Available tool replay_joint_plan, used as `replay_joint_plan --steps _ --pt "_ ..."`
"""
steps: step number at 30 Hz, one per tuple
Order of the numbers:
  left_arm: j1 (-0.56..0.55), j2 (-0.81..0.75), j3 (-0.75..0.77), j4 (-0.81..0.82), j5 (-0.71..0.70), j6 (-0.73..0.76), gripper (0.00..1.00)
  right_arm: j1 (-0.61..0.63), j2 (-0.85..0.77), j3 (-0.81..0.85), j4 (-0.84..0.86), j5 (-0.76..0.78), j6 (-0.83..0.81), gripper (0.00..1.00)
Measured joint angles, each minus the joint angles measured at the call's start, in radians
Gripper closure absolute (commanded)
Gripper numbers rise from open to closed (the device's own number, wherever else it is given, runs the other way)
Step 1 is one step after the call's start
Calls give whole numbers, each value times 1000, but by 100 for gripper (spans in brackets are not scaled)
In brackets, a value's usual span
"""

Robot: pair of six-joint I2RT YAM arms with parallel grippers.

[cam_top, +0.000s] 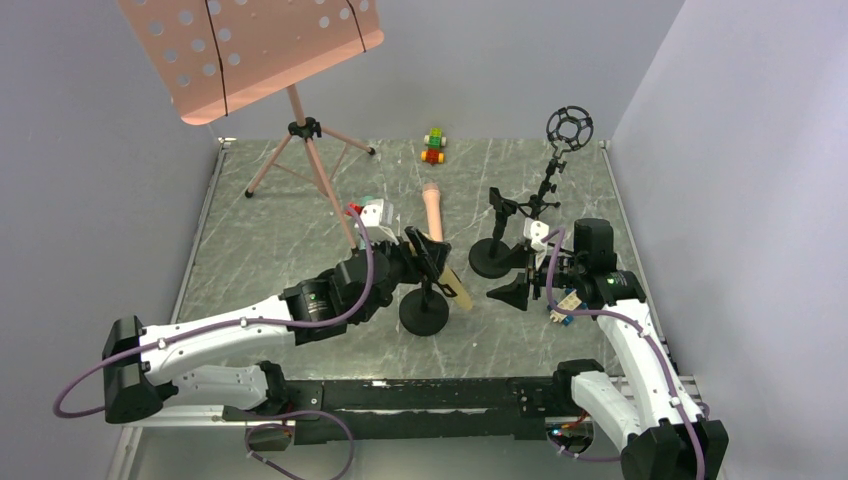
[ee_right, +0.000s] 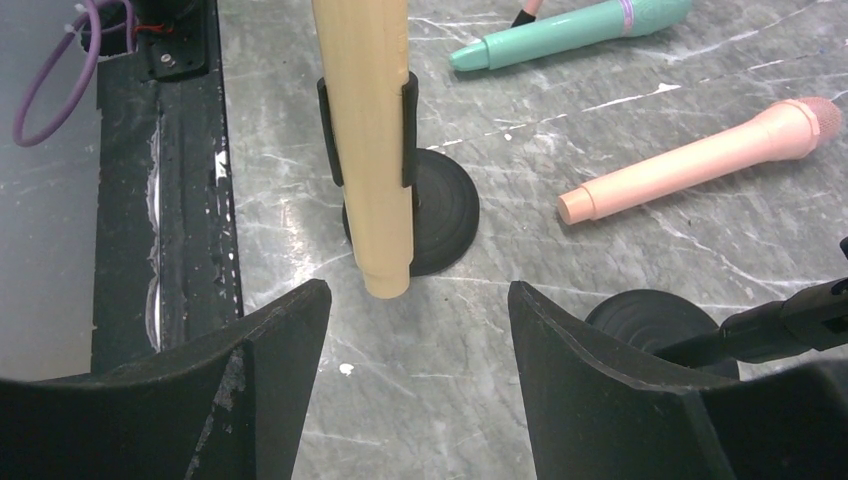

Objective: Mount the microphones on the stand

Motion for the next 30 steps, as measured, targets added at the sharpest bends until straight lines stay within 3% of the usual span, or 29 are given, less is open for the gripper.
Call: replay_joint_plan --steps 6,10,13,17,30 --pt "5 5 6 -23 2 -21 45 -2 0 0 0 0 -3 29" --pt "5 5 6 -25 8 -31 73 -2 0 0 0 0 -3 29" --pt "6 5 11 -33 16 -32 83 -2 0 0 0 0 -3 29" --pt "8 14 11 -29 24 -32 91 -2 0 0 0 0 -3 28" --pt "20 43 -6 6 74 -43 100 -3 0 0 0 0 -6 28"
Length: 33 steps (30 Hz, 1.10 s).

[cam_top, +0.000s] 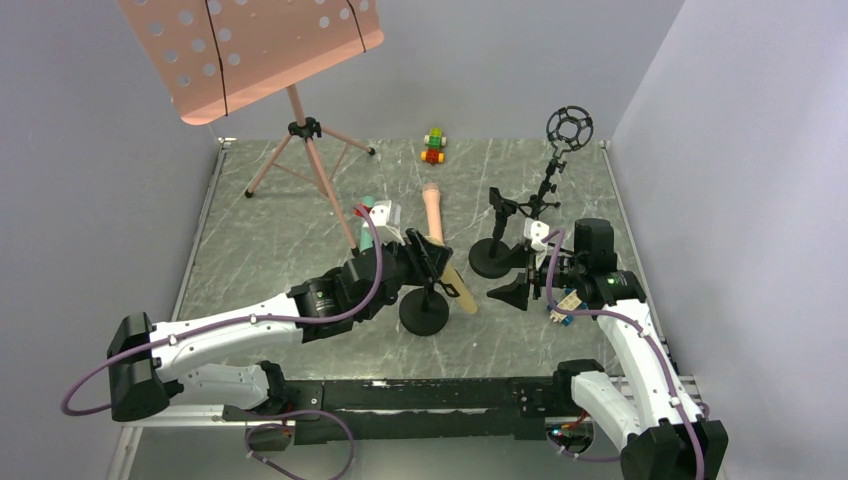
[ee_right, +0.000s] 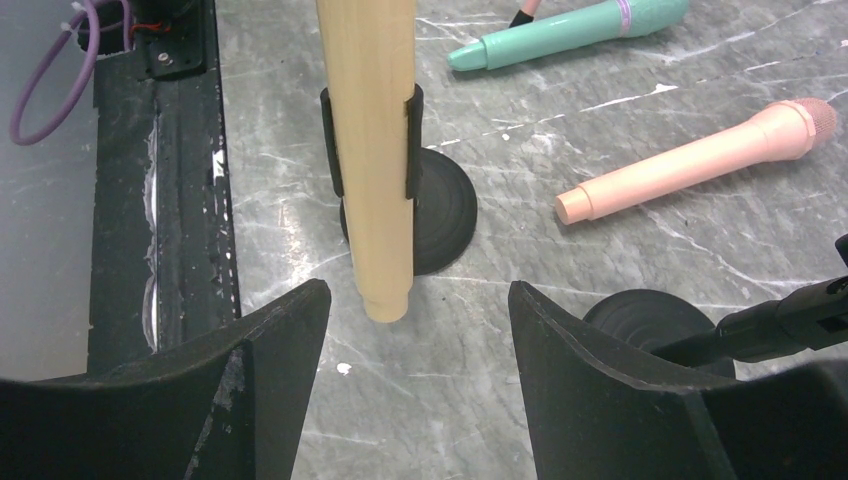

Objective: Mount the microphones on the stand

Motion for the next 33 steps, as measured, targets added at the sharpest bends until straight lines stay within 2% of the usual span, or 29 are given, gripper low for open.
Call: replay_joint_plan --steps 15,33 --pt "26 56 -17 45 98 3 100 0 0 0 0 0 0 28" --pt "34 72 -51 86 140 -2 100 0 6 0 0 0 0 28"
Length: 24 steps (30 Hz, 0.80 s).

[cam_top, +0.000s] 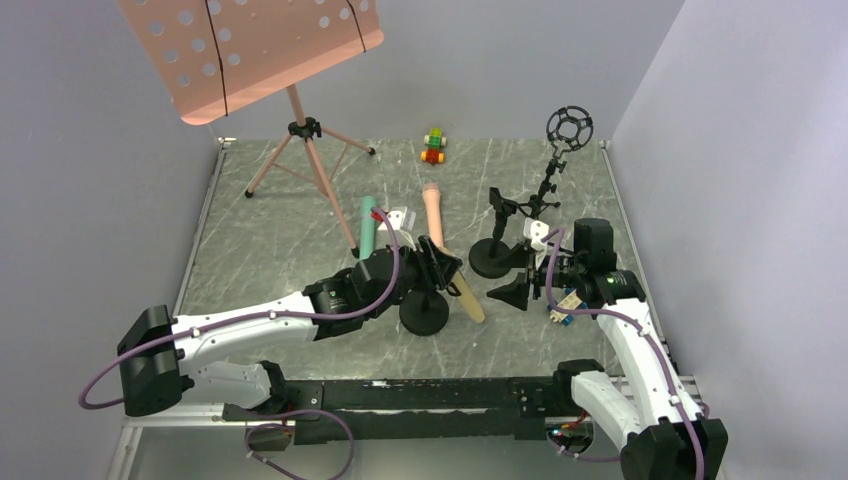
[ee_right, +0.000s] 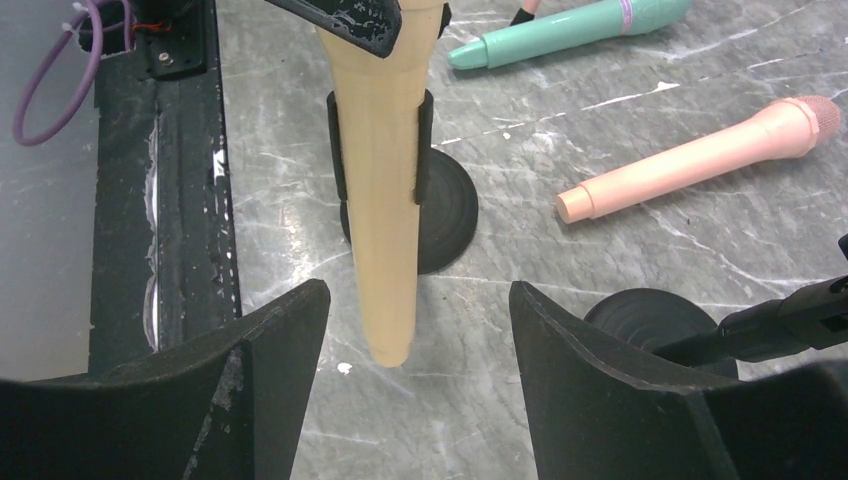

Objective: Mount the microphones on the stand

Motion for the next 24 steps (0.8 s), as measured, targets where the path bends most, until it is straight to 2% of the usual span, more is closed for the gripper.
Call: replay_joint_plan --steps 4,5,11,14,16,21,24 --pt "1 0 -5 9 5 -2 100 0 0 0 0 0 0 28" --pt "1 0 -8 11 5 -2 97 0 0 0 0 0 0 28" --pt "2 -11 -17 8 11 -1 46 0 0 0 0 0 0 28" --pt "2 -26 -17 -17 11 5 25 0 0 0 0 0 -2 27" --pt "3 -38 -18 -56 11 10 16 0 0 0 -1 0 -3 27" --pt "6 -74 -20 -122 2 26 6 0 2 0 -4 0 -7 25" --pt "8 -120 -20 -151 -6 47 2 0 2 0 -8 0 -11 17"
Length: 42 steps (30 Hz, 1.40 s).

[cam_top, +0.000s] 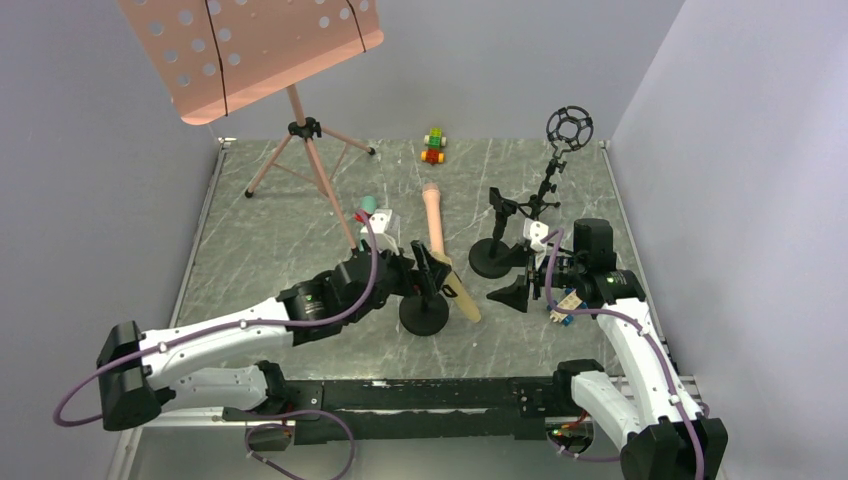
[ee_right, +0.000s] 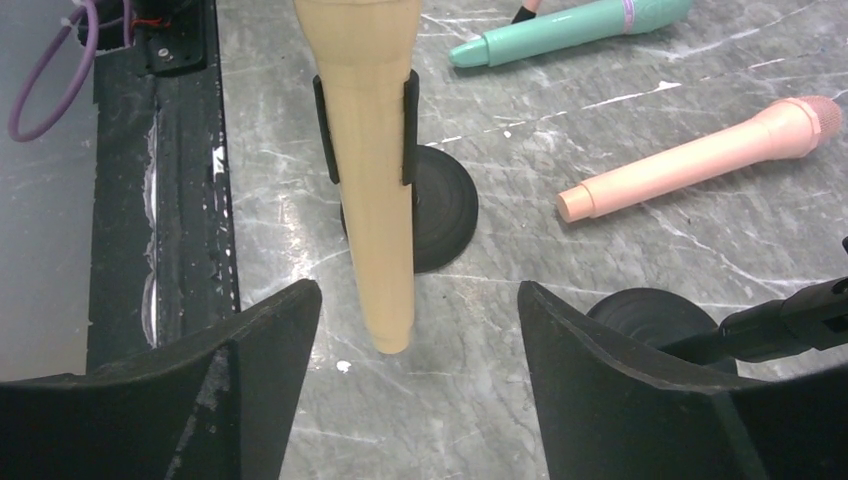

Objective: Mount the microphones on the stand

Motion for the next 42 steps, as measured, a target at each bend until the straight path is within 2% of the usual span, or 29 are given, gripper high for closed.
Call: replay_joint_plan --steps 4,7,10,13,16,23,27,34,42 --pt "2 -75 0 -10 -8 47 1 0 -2 -8 2 -2 -7 10" --pt "4 -148 -2 -7 -8 103 1 0 -5 -31 -3 -22 -34 8" --pt "6 -248 -23 -8 -9 175 1 0 8 -30 -66 -47 -130 7" --pt "11 -359 -76 -11 -9 233 1 23 60 8 -172 -54 -233 4" --pt "15 -485 -192 -15 -7 280 1 98 124 82 -242 -27 -285 2" --pt "17 -823 -549 -46 36 300 1 282 148 145 -144 101 -155 0" --pt "16 -954 -634 -49 47 292 1 300 211 186 -68 149 -54 0" --pt "16 -976 -642 -45 50 293 1 352 272 187 37 198 92 0" --pt "16 -872 -639 -44 100 302 1 390 306 186 129 200 185 2"
